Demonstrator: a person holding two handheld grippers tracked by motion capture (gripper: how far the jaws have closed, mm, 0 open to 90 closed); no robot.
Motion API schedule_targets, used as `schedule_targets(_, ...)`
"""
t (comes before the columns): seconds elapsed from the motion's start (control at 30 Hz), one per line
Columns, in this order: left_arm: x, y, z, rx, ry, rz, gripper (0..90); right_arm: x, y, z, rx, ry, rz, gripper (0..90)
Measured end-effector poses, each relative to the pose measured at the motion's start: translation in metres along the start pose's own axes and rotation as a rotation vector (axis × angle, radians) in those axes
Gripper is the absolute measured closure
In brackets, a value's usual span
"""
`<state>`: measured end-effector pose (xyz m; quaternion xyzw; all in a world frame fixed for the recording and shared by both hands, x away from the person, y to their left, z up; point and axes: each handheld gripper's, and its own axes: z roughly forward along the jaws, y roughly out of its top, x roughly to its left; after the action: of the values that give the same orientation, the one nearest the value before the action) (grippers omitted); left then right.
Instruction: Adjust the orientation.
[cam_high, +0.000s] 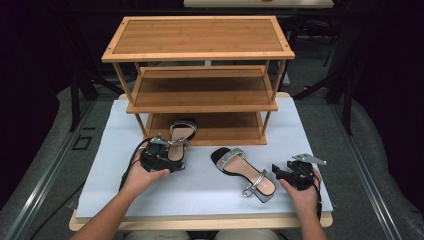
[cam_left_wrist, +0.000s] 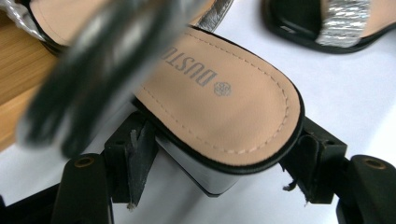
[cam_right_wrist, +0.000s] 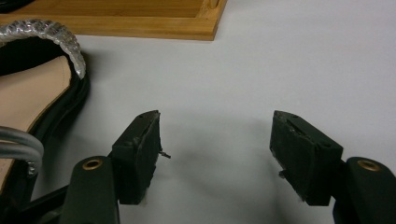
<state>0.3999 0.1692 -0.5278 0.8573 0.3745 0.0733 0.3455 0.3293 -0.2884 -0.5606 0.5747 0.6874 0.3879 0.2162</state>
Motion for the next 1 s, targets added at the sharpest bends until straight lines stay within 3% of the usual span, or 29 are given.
schedule_targets(0.1, 0.003, 0.005, 0.007, -0.01, 0.013, -0.009, 31.5, -0.001, 0.0, 0.0, 0.0, 0.0, -0.001, 33.0)
schedule_targets(0.13, 0.007, 0.009, 0.008, 0.003, 0.014, 0.005, 31.5, -0.002, 0.0, -0.001, 0.002, -0.003, -0.001, 33.0)
schedule_targets(0.43, 0.022, 0.03, 0.017, -0.014, 0.014, -0.023, 31.6, -0.002, 0.0, 0.0, -0.002, 0.002, 0.004, 33.1)
schedule_targets(0.73, 0.035, 0.04, 0.028, -0.013, 0.017, -0.021, 31.6, -0.003, 0.0, 0.0, -0.005, 0.005, 0.008, 33.1)
schedule_targets(0.87, 0.039, 0.046, 0.033, -0.009, 0.011, -0.036, 31.6, -0.003, 0.0, 0.0, -0.005, 0.008, 0.008, 33.1)
schedule_targets(0.9, 0.035, 0.047, 0.036, -0.019, 0.02, -0.061, 31.5, -0.003, 0.0, 0.0, -0.005, 0.008, 0.008, 33.1)
schedule_targets(1.0, 0.037, 0.047, 0.035, 0.006, 0.023, -0.025, 31.5, -0.003, -0.001, 0.0, -0.005, 0.01, 0.007, 33.1)
